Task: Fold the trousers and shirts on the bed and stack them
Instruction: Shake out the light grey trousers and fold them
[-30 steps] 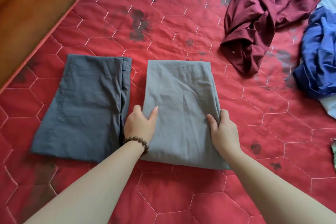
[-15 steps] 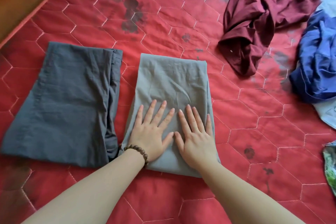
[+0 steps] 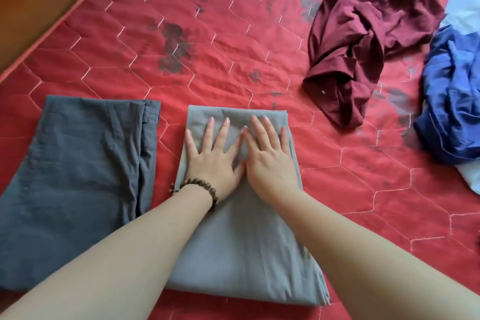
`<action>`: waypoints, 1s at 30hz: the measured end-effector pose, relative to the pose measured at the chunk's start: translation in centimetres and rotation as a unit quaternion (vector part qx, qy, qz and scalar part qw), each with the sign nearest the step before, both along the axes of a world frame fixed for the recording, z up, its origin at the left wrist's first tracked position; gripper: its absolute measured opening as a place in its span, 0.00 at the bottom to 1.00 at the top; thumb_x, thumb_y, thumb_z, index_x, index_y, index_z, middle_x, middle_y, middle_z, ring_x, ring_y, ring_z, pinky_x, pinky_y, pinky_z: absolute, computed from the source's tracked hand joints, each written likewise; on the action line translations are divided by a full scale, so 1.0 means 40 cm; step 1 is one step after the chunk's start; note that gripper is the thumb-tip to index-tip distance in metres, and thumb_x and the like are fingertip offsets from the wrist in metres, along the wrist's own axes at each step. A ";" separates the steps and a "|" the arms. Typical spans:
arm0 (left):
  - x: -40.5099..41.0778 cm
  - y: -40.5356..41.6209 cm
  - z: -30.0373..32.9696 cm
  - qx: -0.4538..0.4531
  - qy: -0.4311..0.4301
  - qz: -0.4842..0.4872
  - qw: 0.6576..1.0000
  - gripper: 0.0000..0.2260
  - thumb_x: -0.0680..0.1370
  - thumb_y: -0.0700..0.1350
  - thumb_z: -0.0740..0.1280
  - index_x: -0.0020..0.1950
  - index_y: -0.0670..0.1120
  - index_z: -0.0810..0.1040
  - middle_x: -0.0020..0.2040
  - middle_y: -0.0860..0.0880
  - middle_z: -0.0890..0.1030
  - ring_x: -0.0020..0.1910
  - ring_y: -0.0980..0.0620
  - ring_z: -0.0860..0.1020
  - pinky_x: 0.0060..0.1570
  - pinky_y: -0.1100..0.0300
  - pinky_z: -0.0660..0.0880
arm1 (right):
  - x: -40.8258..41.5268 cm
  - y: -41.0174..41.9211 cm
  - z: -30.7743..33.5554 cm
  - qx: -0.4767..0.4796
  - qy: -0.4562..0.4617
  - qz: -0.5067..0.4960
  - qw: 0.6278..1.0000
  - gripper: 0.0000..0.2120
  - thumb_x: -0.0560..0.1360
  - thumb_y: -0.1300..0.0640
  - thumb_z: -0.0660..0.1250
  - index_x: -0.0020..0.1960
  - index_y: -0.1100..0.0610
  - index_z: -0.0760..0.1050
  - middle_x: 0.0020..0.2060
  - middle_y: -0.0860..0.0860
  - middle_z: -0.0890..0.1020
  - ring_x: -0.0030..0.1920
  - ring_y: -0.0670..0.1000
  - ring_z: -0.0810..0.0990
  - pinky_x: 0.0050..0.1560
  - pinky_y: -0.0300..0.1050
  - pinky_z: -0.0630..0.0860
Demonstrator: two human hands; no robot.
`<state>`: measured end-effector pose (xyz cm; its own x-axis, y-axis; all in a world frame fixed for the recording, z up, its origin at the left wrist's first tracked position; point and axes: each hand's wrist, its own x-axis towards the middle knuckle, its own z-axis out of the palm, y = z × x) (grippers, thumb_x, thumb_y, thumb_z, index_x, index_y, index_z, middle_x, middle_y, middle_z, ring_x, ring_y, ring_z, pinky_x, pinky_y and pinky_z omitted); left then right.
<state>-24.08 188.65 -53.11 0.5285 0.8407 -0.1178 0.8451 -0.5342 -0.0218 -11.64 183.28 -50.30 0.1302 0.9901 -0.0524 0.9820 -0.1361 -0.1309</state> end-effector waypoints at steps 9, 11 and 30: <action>0.002 -0.006 -0.034 0.011 -0.039 0.110 0.993 0.33 0.73 0.69 0.41 0.77 0.61 0.44 0.78 0.41 0.44 0.76 0.35 0.42 0.66 0.30 0.52 | 0.033 -0.001 -0.099 -0.019 0.019 -0.144 0.989 0.29 0.78 0.40 0.42 0.78 0.46 0.44 0.77 0.46 0.39 0.76 0.50 0.35 0.75 0.58 0.37; 0.001 0.003 -0.031 -0.006 -0.041 0.108 0.993 0.34 0.72 0.69 0.40 0.77 0.61 0.42 0.78 0.41 0.42 0.76 0.36 0.41 0.68 0.32 0.51 | 0.038 0.009 -0.088 -0.048 0.018 -0.136 0.989 0.29 0.79 0.41 0.42 0.78 0.46 0.42 0.77 0.47 0.39 0.76 0.50 0.34 0.74 0.59 0.36; -0.611 -0.138 0.074 0.054 -0.082 0.258 0.961 0.31 0.76 0.56 0.63 0.76 0.50 0.59 0.77 0.39 0.54 0.77 0.43 0.50 0.72 0.37 0.44 | -0.432 -0.143 0.043 -0.017 0.245 -0.010 0.969 0.29 0.77 0.55 0.62 0.76 0.58 0.59 0.75 0.60 0.58 0.75 0.58 0.58 0.73 0.48 0.57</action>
